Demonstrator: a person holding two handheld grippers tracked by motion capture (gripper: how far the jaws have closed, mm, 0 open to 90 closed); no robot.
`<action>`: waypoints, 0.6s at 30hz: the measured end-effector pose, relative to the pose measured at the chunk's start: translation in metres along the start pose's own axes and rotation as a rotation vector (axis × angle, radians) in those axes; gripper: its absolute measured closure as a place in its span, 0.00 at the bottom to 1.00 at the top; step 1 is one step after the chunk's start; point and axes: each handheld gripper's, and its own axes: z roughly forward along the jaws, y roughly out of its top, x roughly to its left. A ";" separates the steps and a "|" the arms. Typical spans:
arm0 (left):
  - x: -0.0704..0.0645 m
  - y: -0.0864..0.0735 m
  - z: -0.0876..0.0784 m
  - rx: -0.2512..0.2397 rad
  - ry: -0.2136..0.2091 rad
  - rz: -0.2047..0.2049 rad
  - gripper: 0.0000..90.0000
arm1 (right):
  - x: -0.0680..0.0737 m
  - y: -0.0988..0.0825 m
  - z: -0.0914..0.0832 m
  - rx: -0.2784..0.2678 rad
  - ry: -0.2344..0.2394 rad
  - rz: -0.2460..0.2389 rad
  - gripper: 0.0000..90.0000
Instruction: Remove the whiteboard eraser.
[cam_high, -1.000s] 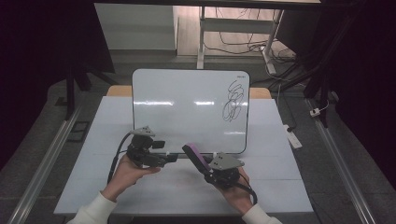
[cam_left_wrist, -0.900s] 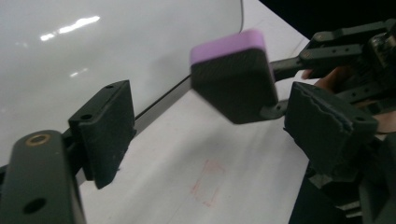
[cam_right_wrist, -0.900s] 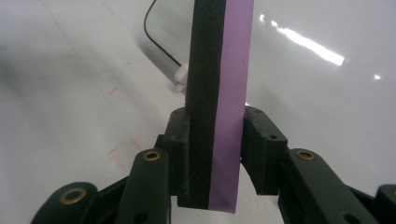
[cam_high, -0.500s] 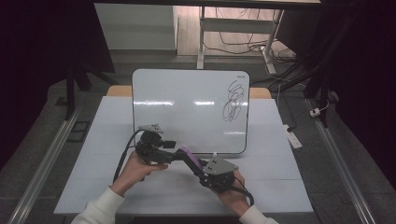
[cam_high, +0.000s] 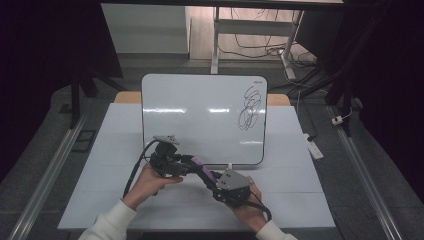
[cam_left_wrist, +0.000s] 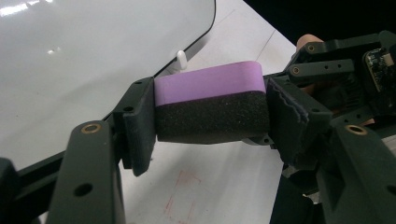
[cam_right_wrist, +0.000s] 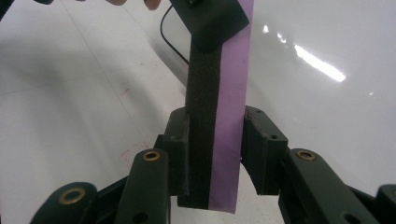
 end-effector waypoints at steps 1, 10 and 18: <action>0.000 0.000 0.000 0.001 0.001 0.002 0.42 | 0.000 0.000 0.000 0.001 0.004 0.003 0.71; -0.001 -0.002 -0.004 -0.002 0.032 0.032 0.43 | -0.011 -0.002 0.000 0.010 0.132 0.104 0.48; -0.005 -0.005 -0.009 0.012 0.026 0.109 0.43 | -0.031 -0.005 -0.013 -0.043 0.224 0.204 0.39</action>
